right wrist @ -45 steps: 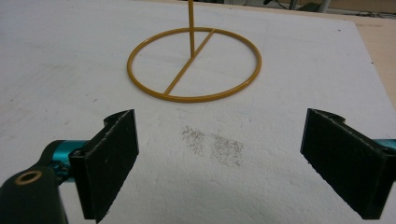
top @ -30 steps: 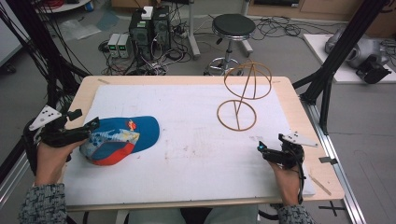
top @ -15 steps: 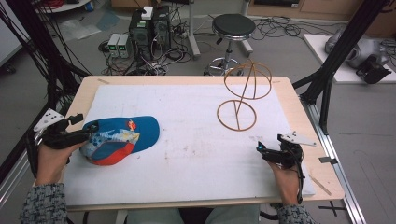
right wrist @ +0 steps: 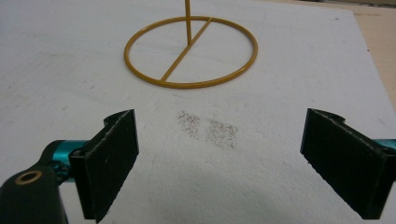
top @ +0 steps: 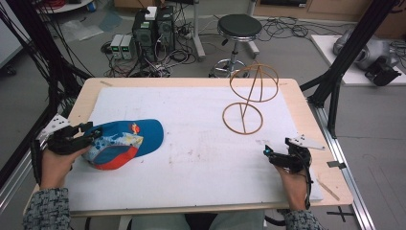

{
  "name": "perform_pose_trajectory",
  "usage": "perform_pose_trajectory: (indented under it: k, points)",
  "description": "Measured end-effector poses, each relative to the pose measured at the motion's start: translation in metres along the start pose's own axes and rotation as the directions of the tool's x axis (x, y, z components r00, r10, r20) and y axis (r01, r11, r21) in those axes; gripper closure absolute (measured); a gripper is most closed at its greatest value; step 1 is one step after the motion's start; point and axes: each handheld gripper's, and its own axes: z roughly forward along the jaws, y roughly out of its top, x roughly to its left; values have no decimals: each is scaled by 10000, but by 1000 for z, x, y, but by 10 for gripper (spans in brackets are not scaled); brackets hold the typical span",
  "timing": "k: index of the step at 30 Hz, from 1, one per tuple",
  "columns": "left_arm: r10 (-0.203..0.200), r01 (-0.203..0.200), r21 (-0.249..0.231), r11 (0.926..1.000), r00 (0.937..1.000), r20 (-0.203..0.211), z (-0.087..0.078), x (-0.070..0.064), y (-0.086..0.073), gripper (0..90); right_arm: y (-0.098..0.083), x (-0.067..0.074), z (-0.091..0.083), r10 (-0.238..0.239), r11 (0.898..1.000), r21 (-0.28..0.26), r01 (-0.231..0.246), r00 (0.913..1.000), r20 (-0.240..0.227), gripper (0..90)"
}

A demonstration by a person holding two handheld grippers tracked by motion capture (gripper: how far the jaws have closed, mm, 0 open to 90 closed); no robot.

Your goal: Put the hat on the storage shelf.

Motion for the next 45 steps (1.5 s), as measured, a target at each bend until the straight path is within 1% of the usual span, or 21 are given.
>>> perform_pose_trajectory:
  k: [4,7,8,12,15,19,21,24,25,26,28,29,31,32,33,35,39,40,42,44,45]
  points:
    - [54,-54,67,10000,9999,131,-1,0,0,651,0,1,1,-68,10000,38,68,10000,-16,104]
    - [159,-160,57,9999,9996,241,-1,-1,0,763,0,0,-1,-25,10000,26,25,10000,-13,104]
    - [311,-311,-6,9995,9990,334,-1,-2,0,796,-1,0,-1,25,10000,36,-25,10000,8,104]
    - [471,-468,-63,9989,9975,536,0,-5,2,863,-1,-1,0,-6,10000,63,5,10000,13,104]
    - [537,-530,-135,9985,9968,585,-1,-6,2,877,-1,-1,0,17,9999,101,-17,10000,-10,104]
    - [656,-619,-466,9970,9945,817,-4,-12,9,882,-1,-2,-1,26,10000,8,-26,10000,36,104]
    - [691,-633,-647,9959,9935,908,-7,-15,13,882,-1,-1,-1,97,9999,92,-98,10000,21,104]
    - [632,-532,-918,9944,9919,1100,-10,-19,18,883,-1,-1,0,8,10000,75,-8,10000,-1,104]
    - [632,-532,-918,9944,9919,1100,-10,-19,18,883,-1,-1,0,-2,10000,61,2,10000,-15,104]
    - [518,-370,-1113,9931,9898,1330,-12,-23,23,884,-1,0,-1,6,10000,51,-6,10000,-18,104]
    - [575,-382,-1287,9909,9870,1502,-15,-28,29,884,-1,0,-1,68,10000,38,-68,10000,-44,104]
    - [575,-382,-1287,9909,9870,1502,-15,-28,29,884,-1,0,-1,100,9999,49,-99,9999,-57,104]
    - [561,-292,-1519,9880,9827,1763,-17,-38,40,884,-1,-1,-1,138,9999,83,-138,9999,-83,104]
    - [585,-294,-1561,9873,9809,1856,-18,-40,43,884,-1,-1,-1,162,9999,64,-161,9998,-116,104]
    - [585,-294,-1561,9873,9809,1856,-18,-40,43,884,-1,-1,-1,162,9999,64,-161,9998,-116,104]
    - [757,-387,-1681,9850,9726,2196,-18,-52,53,884,-2,-2,-2,218,9998,14,-218,9997,-141,104]
    - [885,-468,-1695,9844,9648,2475,-18,-65,68,884,-2,-3,-2,258,9997,-27,-258,9995,-181,104]
    - [927,-485,-1720,9839,9614,2590,-17,-69,75,884,-2,-3,-2,283,9996,-30,-283,9994,-182,104]
    - [983,-514,-1770,9829,9586,2673,-16,-72,84,884,-2,-3,-2,293,9996,-6,-293,9993,-235,104]
    - [1130,-646,-1800,9815,9552,2735,-16,-76,95,884,-2,-3,-2,275,9996,-45,-276,9993,-247,104]
    - [1130,-646,-1800,9815,9552,2735,-16,-76,95,884,-2,-3,-3,326,9994,-62,-327,9991,-259,104]
